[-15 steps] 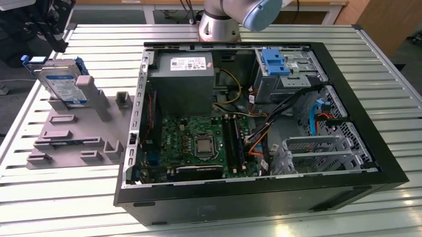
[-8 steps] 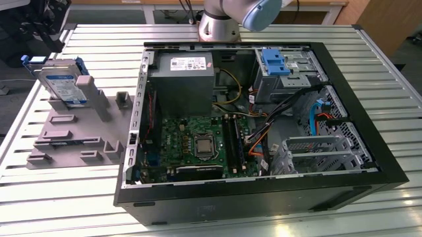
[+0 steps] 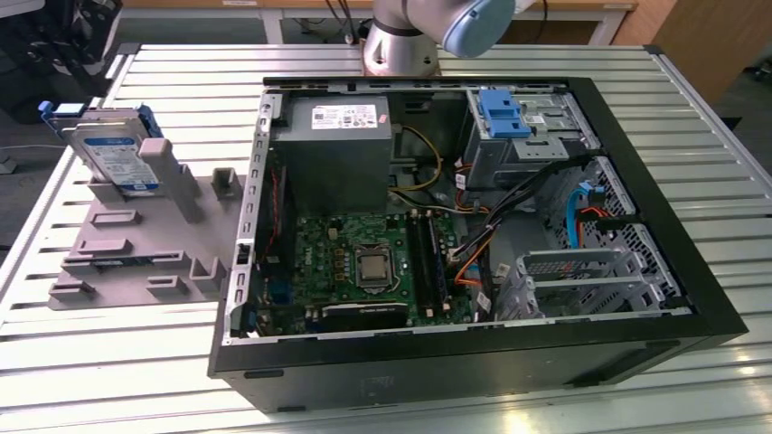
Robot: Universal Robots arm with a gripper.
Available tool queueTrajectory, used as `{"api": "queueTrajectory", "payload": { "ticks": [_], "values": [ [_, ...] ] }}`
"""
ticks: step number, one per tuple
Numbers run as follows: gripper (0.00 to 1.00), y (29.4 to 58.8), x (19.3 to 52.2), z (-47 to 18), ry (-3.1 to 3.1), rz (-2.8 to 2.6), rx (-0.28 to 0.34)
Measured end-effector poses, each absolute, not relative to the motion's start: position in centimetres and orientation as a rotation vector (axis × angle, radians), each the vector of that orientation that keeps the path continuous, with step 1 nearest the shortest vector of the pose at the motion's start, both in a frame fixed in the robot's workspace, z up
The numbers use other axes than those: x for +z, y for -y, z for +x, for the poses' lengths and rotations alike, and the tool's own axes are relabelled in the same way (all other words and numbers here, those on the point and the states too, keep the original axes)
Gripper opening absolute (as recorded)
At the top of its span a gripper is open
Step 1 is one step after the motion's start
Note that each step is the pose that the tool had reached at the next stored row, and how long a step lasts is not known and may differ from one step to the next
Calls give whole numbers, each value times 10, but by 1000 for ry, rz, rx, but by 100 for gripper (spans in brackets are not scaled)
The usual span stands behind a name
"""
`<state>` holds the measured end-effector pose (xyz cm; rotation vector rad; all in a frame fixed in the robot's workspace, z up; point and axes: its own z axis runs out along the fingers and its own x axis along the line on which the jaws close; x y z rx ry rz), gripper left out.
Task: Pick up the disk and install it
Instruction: 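Reach for the disk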
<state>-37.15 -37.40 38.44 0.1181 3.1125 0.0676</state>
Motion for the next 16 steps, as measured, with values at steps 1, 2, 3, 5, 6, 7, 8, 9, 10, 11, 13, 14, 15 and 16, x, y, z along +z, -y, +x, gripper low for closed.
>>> {"api": "queueTrajectory", "payload": {
  "ticks": [1, 2, 3, 5, 6, 7, 8, 9, 10, 11, 13, 14, 15, 16],
  "values": [
    [11, 374, 384, -372, -3112, 118, 68],
    [11, 374, 384, -373, -3112, 118, 68],
    [11, 374, 384, -374, -3112, 118, 68],
    [11, 374, 384, -376, -3113, 118, 68],
    [11, 374, 384, -377, -3112, 118, 68],
    [11, 374, 384, -378, -3113, 118, 68],
    [11, 374, 384, -379, -3113, 118, 68],
    [11, 374, 384, -380, -3112, 118, 68],
    [11, 374, 383, -381, -3112, 118, 68],
    [11, 374, 383, -382, -3113, 118, 68],
    [11, 374, 383, -383, -3113, 118, 68],
    [11, 374, 383, -384, -3113, 118, 68],
    [11, 374, 383, -384, -3113, 118, 68],
    [11, 374, 383, -384, -3113, 118, 68]
  ]
}}
